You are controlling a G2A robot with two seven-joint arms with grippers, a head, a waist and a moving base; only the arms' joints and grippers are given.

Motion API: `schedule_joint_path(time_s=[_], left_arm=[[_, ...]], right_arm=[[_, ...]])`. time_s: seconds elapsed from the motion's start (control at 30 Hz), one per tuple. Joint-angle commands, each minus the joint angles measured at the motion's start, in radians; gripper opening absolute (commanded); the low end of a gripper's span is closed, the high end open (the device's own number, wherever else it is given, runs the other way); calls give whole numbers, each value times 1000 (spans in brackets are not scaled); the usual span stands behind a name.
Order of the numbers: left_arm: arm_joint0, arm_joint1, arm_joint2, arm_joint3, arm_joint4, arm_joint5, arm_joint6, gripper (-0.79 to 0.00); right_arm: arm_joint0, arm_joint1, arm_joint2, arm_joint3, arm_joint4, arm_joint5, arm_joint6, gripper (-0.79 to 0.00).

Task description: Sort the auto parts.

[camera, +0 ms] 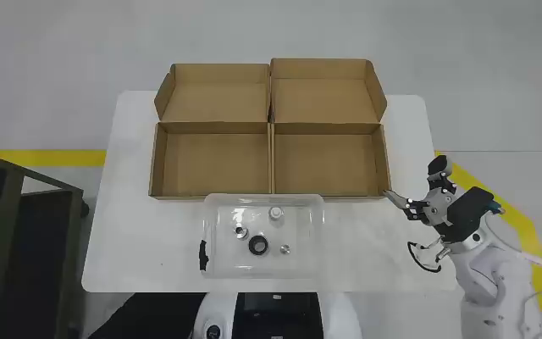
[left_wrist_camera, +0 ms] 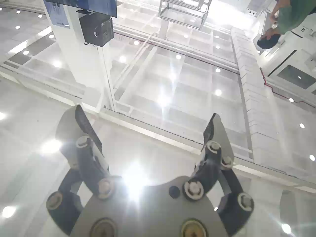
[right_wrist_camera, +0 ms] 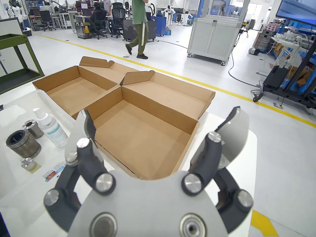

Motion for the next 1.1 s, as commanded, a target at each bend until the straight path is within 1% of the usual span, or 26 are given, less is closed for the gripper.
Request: schedule_joint_path(time_s=[0.0, 0.8, 0.9, 1.07], left_arm=[[0, 0, 0, 0, 0, 0, 0, 0], [0, 0, 0, 0, 0, 0, 0, 0], [0, 0, 0, 0, 0, 0, 0, 0], [0, 0, 0, 0, 0, 0, 0, 0]], right_arm=[[0, 0, 0, 0, 0, 0, 0, -1], [0, 0, 0, 0, 0, 0, 0, -1], [0, 2, -32, -12, -12, -7, 32, 0], [21, 11, -79, -26, -38, -57, 93, 0]])
